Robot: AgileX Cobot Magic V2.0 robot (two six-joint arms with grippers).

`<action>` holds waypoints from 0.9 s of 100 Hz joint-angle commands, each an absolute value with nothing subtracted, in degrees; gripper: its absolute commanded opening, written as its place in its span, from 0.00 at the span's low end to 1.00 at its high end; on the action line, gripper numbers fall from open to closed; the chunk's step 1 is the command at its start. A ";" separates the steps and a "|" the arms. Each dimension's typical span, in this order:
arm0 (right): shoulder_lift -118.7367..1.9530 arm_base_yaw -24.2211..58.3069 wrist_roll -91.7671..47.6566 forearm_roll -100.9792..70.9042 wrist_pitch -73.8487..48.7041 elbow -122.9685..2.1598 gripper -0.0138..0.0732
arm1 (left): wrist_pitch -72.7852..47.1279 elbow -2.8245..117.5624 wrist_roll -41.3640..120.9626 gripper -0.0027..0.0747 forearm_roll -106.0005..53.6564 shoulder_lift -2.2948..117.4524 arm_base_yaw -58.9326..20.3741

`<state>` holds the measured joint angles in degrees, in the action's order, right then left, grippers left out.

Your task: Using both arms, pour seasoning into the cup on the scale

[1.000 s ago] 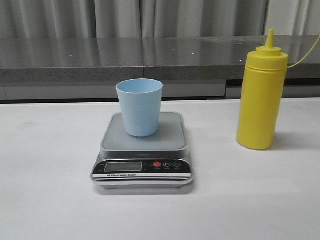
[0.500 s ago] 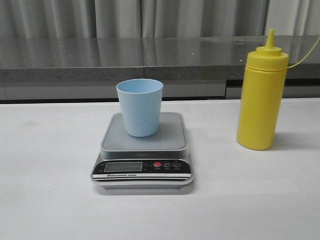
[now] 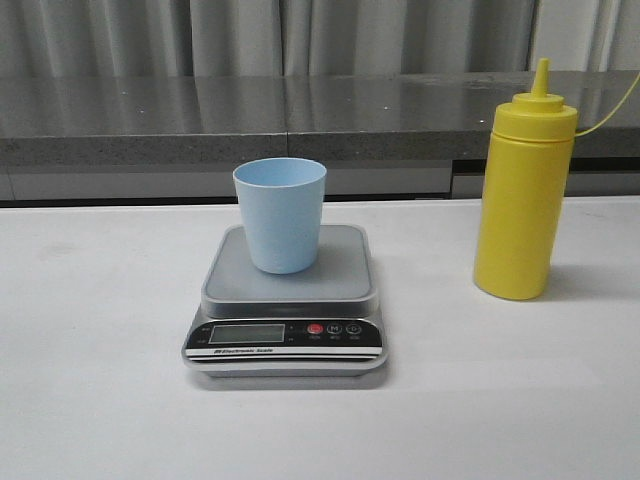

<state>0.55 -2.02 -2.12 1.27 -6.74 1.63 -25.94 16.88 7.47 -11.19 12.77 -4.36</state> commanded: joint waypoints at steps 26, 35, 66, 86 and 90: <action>1.81 -2.47 -2.88 1.17 -2.27 0.56 0.09 | -9.63 9.27 0.37 0.01 -4.71 8.26 2.19; 1.81 -2.47 -2.88 1.17 -2.27 0.56 0.09 | -6.58 6.14 -6.34 0.01 0.67 6.19 2.58; 1.81 -2.47 -2.88 1.17 -2.27 0.56 0.09 | 0.00 -2.40 -4.78 0.01 0.84 -1.03 2.58; 1.81 -2.47 -2.88 1.17 -2.27 0.56 0.09 | -1.87 -2.40 -3.03 0.01 0.00 -1.98 2.58; 1.81 -2.47 -2.88 1.17 -2.27 0.56 0.09 | -1.87 -2.40 -3.03 0.01 0.00 -1.98 2.58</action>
<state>0.55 -2.02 -2.24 1.27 -6.74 1.63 -6.38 -0.06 -3.27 0.55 -0.33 2.47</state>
